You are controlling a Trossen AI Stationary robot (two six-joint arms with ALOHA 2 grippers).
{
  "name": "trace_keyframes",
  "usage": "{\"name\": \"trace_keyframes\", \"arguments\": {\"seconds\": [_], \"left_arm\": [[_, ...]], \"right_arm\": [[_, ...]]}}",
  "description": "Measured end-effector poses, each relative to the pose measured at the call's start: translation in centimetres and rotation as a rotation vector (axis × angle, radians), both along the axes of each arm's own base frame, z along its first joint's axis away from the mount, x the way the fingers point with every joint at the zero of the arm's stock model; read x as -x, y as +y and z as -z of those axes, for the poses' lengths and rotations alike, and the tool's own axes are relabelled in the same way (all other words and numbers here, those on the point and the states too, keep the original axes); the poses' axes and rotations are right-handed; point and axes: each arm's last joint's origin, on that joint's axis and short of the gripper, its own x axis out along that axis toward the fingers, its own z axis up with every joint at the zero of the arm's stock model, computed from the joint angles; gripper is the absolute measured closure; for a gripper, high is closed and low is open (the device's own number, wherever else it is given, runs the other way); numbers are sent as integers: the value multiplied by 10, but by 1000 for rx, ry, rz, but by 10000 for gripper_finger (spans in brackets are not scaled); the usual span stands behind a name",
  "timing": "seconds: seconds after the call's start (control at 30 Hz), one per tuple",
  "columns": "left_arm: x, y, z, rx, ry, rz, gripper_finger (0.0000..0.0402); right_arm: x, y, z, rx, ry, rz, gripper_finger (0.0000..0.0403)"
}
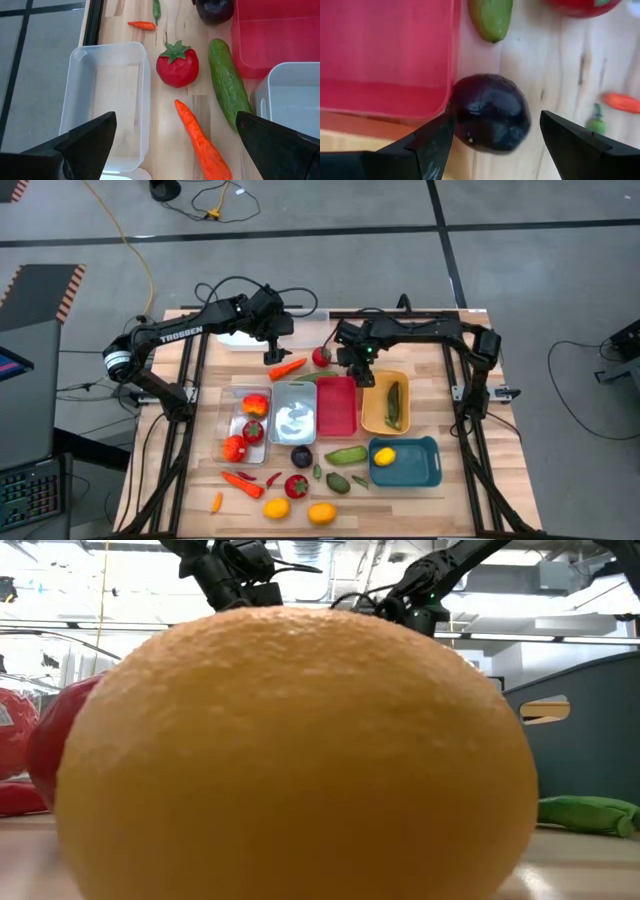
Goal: Sort produce into baskets
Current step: Put the plum into the red bin
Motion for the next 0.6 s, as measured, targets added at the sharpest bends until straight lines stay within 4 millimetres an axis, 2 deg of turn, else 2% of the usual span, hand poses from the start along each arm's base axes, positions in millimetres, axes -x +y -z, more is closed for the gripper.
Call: {"name": "trace_keyframes", "arguments": {"seconds": [0.2,0.6], "left_arm": [[0,0,0,0,0,0,3],[0,0,0,-1,0,3,3]], "right_arm": [[-4,-2,17,-4,43,-13,83],[-4,-3,14,13,62,-8,125]]}}
